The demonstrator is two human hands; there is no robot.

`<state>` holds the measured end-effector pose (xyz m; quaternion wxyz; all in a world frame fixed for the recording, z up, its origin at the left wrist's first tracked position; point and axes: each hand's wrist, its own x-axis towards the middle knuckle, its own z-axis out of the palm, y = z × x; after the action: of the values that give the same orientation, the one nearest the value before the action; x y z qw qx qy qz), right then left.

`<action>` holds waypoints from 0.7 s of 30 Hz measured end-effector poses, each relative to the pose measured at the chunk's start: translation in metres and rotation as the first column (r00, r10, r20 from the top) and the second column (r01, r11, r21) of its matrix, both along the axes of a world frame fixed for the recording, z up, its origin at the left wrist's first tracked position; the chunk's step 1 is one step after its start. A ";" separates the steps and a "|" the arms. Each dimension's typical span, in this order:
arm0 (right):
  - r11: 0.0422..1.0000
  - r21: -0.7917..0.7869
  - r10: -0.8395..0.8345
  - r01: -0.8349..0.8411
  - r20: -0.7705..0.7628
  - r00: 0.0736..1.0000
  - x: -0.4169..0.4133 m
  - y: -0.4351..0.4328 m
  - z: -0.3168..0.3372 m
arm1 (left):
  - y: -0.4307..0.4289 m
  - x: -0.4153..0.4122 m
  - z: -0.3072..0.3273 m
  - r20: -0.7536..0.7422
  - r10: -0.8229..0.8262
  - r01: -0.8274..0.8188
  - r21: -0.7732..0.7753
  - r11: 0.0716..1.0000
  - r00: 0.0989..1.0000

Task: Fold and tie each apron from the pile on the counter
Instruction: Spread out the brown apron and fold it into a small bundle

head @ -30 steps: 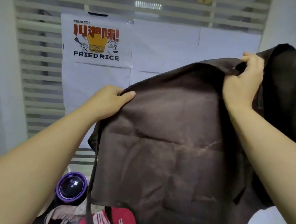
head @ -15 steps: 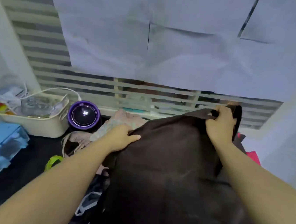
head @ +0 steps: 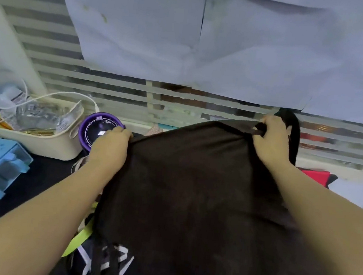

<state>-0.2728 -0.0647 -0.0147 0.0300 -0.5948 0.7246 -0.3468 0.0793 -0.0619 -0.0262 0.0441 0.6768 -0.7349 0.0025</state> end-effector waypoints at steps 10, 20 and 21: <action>0.904 0.349 0.284 -0.247 -0.057 0.957 0.020 0.047 -0.042 | 0.031 -0.018 -0.033 0.104 -0.361 0.369 -0.065 0.927 0.927; 0.627 0.593 0.704 -0.505 -0.155 0.693 0.060 0.225 -0.089 | 0.140 -0.033 -0.090 0.138 -0.967 0.940 0.240 0.243 0.214; 0.594 0.636 0.719 -0.493 -0.145 0.679 0.063 0.240 -0.094 | 0.148 -0.032 -0.095 0.130 -0.970 0.904 0.355 0.238 0.204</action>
<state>-0.2102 0.1756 -0.1091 0.1737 -0.8301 0.5289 0.0334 0.0476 0.0865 -0.1210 -0.1532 0.0773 -0.9851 0.0121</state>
